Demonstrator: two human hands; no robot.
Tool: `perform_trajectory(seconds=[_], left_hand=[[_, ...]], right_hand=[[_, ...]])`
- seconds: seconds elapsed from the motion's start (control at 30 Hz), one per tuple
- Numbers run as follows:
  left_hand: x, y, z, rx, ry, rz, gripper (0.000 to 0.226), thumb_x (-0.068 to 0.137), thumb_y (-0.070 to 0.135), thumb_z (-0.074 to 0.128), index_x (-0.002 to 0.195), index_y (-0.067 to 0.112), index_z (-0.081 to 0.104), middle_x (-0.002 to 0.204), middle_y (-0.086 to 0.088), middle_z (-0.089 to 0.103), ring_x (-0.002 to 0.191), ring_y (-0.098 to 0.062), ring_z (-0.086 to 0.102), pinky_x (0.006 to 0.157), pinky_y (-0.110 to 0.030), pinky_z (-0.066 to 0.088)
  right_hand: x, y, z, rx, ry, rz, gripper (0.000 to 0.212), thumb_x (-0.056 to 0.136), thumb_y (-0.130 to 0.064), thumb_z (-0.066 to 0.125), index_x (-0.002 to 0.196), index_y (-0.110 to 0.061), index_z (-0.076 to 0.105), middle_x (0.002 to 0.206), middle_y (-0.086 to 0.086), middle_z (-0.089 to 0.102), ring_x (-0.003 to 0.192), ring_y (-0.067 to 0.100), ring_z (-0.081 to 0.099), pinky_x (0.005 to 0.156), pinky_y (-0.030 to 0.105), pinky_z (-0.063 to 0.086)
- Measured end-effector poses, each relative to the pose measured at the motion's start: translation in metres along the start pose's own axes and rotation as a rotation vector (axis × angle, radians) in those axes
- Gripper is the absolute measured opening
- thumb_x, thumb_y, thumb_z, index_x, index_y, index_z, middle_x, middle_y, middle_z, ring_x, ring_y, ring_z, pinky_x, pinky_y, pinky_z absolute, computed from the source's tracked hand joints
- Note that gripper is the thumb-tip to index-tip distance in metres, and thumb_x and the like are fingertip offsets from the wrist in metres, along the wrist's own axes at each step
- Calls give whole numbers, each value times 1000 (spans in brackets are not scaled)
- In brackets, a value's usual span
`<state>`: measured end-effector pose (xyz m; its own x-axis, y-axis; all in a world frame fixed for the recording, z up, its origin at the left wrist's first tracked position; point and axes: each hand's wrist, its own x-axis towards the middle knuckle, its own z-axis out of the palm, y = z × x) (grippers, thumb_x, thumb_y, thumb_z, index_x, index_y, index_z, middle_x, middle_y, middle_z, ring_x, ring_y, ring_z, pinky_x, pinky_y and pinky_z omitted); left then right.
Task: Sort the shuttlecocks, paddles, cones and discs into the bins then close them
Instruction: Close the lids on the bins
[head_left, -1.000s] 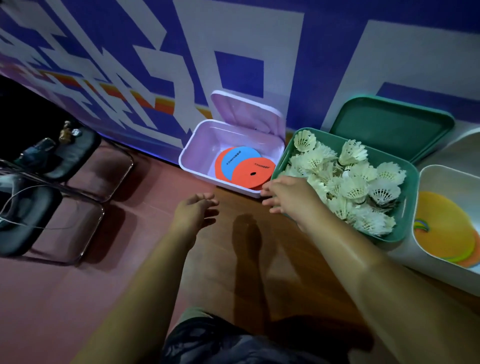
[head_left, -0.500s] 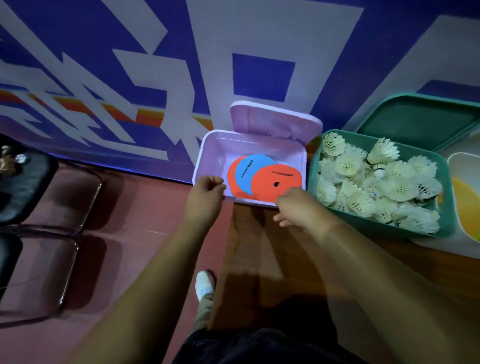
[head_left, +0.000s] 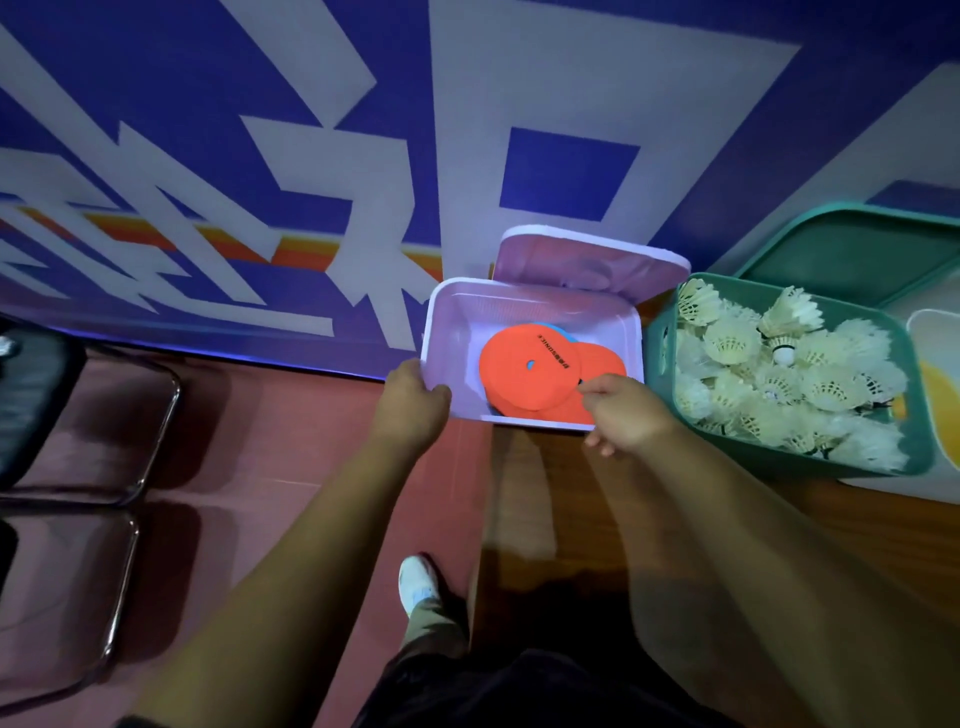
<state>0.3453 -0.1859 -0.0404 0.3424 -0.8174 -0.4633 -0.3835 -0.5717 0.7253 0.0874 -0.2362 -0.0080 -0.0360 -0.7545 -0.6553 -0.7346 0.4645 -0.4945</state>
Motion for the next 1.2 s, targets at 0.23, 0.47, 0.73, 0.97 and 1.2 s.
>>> perform_trajectory(seconds=[0.23,0.47,0.73,0.97,1.2], left_hand=[[-2,50,-9,-80,139,199,42,94,15,58,136,18,57,129,1,61,103,-16,61,85,-29,45],[13,111,-4,-219,-25,303,67,98,35,58,158,48,29,112,4,70,101,-18,72,95,-42,57],[10,130,3,-417,-8,195,53,94,30,60,146,26,50,117,-3,72,107,-21,72,103,-49,57],[-25,111,-11,-1039,-37,37,76,89,49,79,147,8,50,138,-11,64,107,-27,77,100,-51,58],[-43,73,-9,-1095,-134,-133,37,101,5,56,133,-13,58,129,-30,68,117,-40,70,106,-53,54]], right_hand=[[-18,-31,-38,289,393,-346,27,97,-19,57,119,-35,58,90,-6,73,60,14,71,74,48,63],[-6,-44,-83,433,351,-262,72,93,-14,52,156,-44,36,99,4,72,71,19,78,63,36,60],[-14,-38,-91,574,232,-342,45,99,-16,53,141,-31,60,132,2,69,83,22,80,69,35,59],[-81,-45,-52,478,191,-589,43,103,-14,58,135,-41,66,89,-8,77,85,17,79,84,37,62],[-97,-28,2,216,-24,-725,42,98,-29,61,136,-46,65,100,-14,79,77,10,76,89,38,61]])
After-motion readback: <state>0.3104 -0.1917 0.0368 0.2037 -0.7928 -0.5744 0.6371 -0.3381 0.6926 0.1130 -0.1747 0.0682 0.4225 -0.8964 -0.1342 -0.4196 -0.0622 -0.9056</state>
